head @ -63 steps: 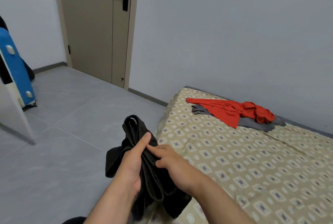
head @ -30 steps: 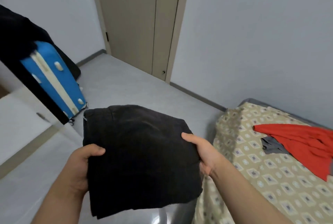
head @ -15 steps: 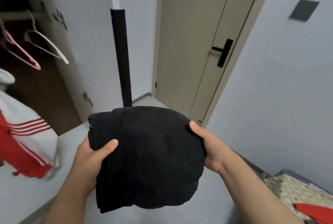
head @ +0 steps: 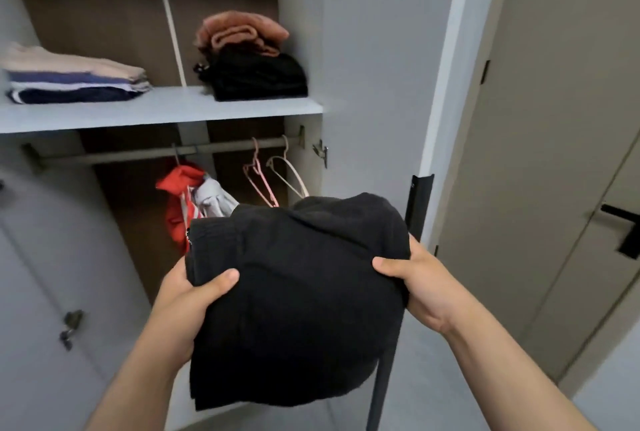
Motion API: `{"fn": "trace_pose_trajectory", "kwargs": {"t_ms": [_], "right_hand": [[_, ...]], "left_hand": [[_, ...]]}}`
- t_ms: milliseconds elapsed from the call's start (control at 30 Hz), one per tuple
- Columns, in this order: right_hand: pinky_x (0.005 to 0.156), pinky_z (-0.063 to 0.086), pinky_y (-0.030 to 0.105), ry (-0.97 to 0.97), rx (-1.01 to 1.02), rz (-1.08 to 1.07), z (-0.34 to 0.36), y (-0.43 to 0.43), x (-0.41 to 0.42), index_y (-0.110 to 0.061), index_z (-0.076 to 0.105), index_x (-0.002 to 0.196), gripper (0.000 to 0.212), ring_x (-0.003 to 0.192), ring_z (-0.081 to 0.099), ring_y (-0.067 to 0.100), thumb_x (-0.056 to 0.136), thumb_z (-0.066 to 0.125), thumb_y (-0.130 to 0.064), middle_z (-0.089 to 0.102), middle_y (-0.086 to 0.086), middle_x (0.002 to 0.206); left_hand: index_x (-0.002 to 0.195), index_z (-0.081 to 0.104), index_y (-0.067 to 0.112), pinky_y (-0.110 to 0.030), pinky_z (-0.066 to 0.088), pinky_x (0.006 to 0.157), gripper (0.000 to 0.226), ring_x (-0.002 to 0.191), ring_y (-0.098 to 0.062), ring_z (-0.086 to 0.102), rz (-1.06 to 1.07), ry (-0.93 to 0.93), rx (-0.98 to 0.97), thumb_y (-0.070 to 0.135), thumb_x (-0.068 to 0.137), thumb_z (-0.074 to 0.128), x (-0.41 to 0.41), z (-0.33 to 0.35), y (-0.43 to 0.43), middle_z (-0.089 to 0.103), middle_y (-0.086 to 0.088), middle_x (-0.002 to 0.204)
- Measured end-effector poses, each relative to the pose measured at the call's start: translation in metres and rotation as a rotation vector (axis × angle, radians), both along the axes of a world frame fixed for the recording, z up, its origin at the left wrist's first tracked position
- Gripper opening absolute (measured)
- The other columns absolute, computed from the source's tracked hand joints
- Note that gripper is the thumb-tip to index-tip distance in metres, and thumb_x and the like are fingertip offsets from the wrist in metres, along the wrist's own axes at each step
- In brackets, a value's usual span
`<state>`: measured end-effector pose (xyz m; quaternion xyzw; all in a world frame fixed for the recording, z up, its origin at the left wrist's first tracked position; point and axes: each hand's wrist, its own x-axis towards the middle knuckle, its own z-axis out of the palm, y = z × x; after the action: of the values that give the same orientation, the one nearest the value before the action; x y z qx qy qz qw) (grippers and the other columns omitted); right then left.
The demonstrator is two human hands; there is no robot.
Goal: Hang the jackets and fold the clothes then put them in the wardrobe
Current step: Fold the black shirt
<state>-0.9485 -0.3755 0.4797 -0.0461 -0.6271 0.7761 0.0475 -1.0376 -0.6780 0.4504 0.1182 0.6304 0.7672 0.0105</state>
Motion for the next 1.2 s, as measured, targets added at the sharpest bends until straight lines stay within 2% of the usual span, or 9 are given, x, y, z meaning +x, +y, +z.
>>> {"fn": "trace_pose_trajectory", "kwargs": {"t_ms": [167, 300, 433, 600, 767, 867, 1000, 1133, 1200], "right_hand": [[0.082, 0.058, 0.031, 0.083, 0.121, 0.049, 0.036, -0.018, -0.078, -0.025, 0.067, 0.118, 0.033, 0.103, 0.072, 0.017, 0.09, 0.069, -0.008, 0.075, -0.004, 0.112], [0.078, 0.06, 0.03, 0.149, 0.152, 0.079, 0.06, -0.031, -0.139, -0.027, 0.071, 0.113, 0.024, 0.099, 0.073, 0.015, 0.092, 0.07, -0.016, 0.076, -0.008, 0.107], [0.095, 0.056, 0.043, 0.237, 0.18, 0.071, 0.079, -0.057, -0.194, -0.029, 0.065, 0.124, 0.034, 0.107, 0.068, 0.014, 0.092, 0.071, -0.022, 0.073, -0.012, 0.113], [0.101, 0.051, 0.04, 0.406, 0.244, 0.038, 0.1, -0.1, -0.251, -0.03, 0.053, 0.139, 0.053, 0.117, 0.061, 0.009, 0.09, 0.072, -0.026, 0.062, -0.013, 0.131], [0.071, 0.055, 0.015, 0.506, 0.185, 0.105, 0.122, -0.151, -0.311, -0.04, 0.069, 0.099, 0.023, 0.094, 0.07, -0.001, 0.092, 0.068, -0.018, 0.074, -0.022, 0.1], [0.073, 0.054, 0.019, 0.541, 0.189, 0.106, 0.138, -0.185, -0.349, -0.038, 0.069, 0.102, 0.02, 0.093, 0.07, -0.001, 0.094, 0.067, -0.019, 0.074, -0.021, 0.101], [0.062, 0.052, 0.008, 0.607, 0.208, 0.034, 0.164, -0.218, -0.399, -0.04, 0.068, 0.097, 0.017, 0.09, 0.068, -0.006, 0.091, 0.07, -0.024, 0.072, -0.026, 0.097], [0.075, 0.058, 0.028, 0.625, 0.203, -0.07, 0.193, -0.235, -0.449, -0.035, 0.071, 0.1, 0.014, 0.09, 0.072, 0.005, 0.088, 0.074, -0.028, 0.075, -0.017, 0.098], [0.076, 0.06, 0.032, 0.635, 0.199, -0.076, 0.206, -0.242, -0.469, -0.034, 0.071, 0.099, 0.012, 0.087, 0.072, 0.005, 0.089, 0.073, -0.028, 0.075, -0.016, 0.096]], "left_hand": [[0.098, 0.074, 0.026, -0.032, 0.059, 0.065, 0.036, 0.092, -0.026, 0.074, 0.222, 0.058, 0.039, 0.019, 0.063, 0.081, -0.036, 0.028, -0.023, 0.076, -0.007, 0.104], [0.093, 0.076, 0.022, -0.032, 0.059, 0.062, 0.026, 0.089, -0.029, 0.074, 0.337, 0.048, 0.088, 0.014, 0.069, 0.082, -0.061, 0.051, -0.034, 0.076, -0.011, 0.1], [0.092, 0.076, 0.021, -0.035, 0.06, 0.065, 0.019, 0.089, -0.029, 0.074, 0.477, 0.073, 0.159, 0.01, 0.077, 0.077, -0.083, 0.073, -0.051, 0.076, -0.011, 0.1], [0.089, 0.077, 0.024, -0.033, 0.06, 0.065, 0.022, 0.086, -0.026, 0.075, 0.598, 0.171, 0.183, 0.004, 0.082, 0.073, -0.115, 0.101, -0.08, 0.077, -0.009, 0.098], [0.088, 0.076, 0.028, -0.033, 0.058, 0.068, 0.023, 0.088, -0.023, 0.074, 0.65, 0.255, 0.13, 0.006, 0.087, 0.07, -0.167, 0.125, -0.128, 0.077, -0.004, 0.098], [0.095, 0.072, 0.025, -0.027, 0.059, 0.063, 0.02, 0.084, -0.018, 0.075, 0.653, 0.294, 0.131, 0.006, 0.09, 0.068, -0.21, 0.144, -0.162, 0.077, -0.001, 0.096], [0.099, 0.069, 0.021, -0.026, 0.058, 0.059, 0.013, 0.083, -0.019, 0.075, 0.613, 0.295, 0.124, 0.01, 0.092, 0.067, -0.271, 0.173, -0.201, 0.077, -0.002, 0.095], [0.093, 0.073, 0.021, -0.03, 0.059, 0.061, 0.006, 0.085, -0.021, 0.075, 0.567, 0.295, 0.111, 0.017, 0.091, 0.068, -0.325, 0.2, -0.224, 0.077, -0.006, 0.097], [0.09, 0.075, 0.021, -0.032, 0.059, 0.062, 0.008, 0.086, -0.022, 0.075, 0.535, 0.289, 0.112, 0.019, 0.091, 0.067, -0.347, 0.213, -0.23, 0.077, -0.005, 0.097]]}}
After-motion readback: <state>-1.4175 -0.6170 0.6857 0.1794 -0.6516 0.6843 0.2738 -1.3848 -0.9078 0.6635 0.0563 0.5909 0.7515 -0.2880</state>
